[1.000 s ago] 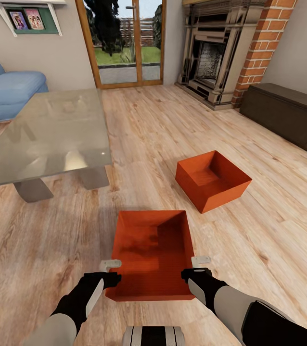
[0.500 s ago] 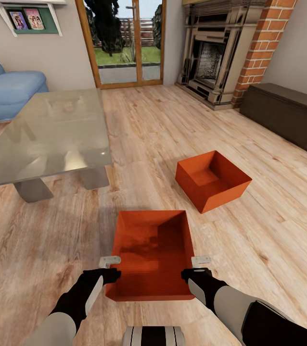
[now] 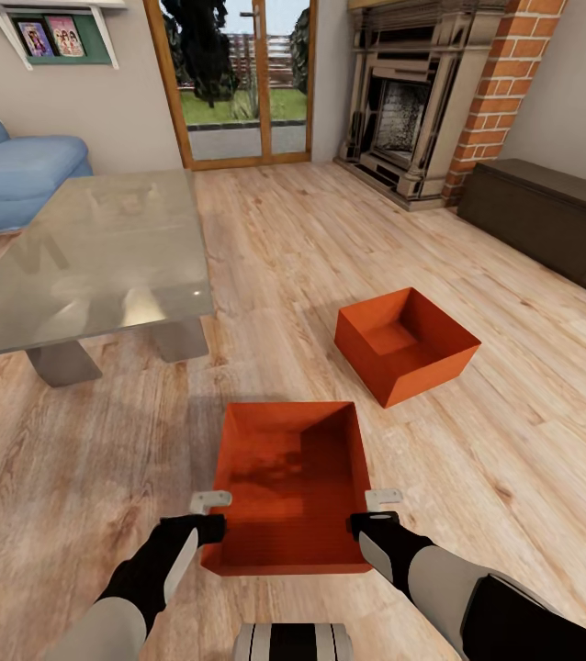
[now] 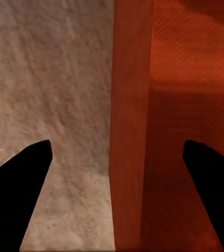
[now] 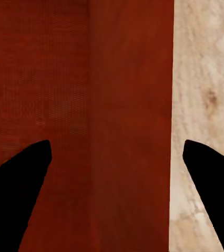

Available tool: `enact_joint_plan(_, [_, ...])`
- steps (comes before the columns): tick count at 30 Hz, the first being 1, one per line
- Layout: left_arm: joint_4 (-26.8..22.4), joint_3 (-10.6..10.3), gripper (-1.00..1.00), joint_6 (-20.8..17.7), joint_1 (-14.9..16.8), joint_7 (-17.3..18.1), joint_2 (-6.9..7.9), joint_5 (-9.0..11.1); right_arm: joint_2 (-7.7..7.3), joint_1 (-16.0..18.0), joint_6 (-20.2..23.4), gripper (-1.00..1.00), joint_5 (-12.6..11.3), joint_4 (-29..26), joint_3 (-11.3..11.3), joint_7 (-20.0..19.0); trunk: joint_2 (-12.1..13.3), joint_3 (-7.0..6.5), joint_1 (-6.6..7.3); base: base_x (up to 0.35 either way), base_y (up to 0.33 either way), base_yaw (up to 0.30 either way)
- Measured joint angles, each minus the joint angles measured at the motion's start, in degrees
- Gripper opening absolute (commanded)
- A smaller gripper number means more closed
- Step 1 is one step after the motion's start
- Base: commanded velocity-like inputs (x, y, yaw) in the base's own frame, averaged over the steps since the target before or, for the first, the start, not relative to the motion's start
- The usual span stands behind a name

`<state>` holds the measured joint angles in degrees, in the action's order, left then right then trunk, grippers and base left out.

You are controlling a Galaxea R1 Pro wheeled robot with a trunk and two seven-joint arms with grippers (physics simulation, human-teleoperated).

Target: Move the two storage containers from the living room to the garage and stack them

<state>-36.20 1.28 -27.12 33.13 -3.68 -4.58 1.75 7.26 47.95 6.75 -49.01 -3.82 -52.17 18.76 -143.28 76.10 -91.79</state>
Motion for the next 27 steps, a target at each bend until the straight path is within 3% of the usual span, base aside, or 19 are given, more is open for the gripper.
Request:
enact_joint_plan(2, [0.4,0.0,-1.00,0.0,0.0,0.0,-0.12,0.3,0.03,0.0,0.0,-1.00,0.0,0.0,0.0,0.0,0.0,0.00,0.00,0.000,0.000,0.000])
enact_joint_plan(3, [0.5,-0.1,-1.00,0.1,0.0,0.3,-0.22,1.6,0.07,0.0,0.1,-1.00,0.0,-0.1,0.3,-0.1,0.0,-0.01,0.01,0.000,0.000,0.000])
enact_joint_plan(27, [-0.4,0.0,-1.00,-0.1,0.0,0.3,-0.17,0.9,-0.03,0.0,0.1,-1.00,-0.3,-0.3,-0.4,0.1,0.0,-0.21,0.03,0.000,0.000,0.000])
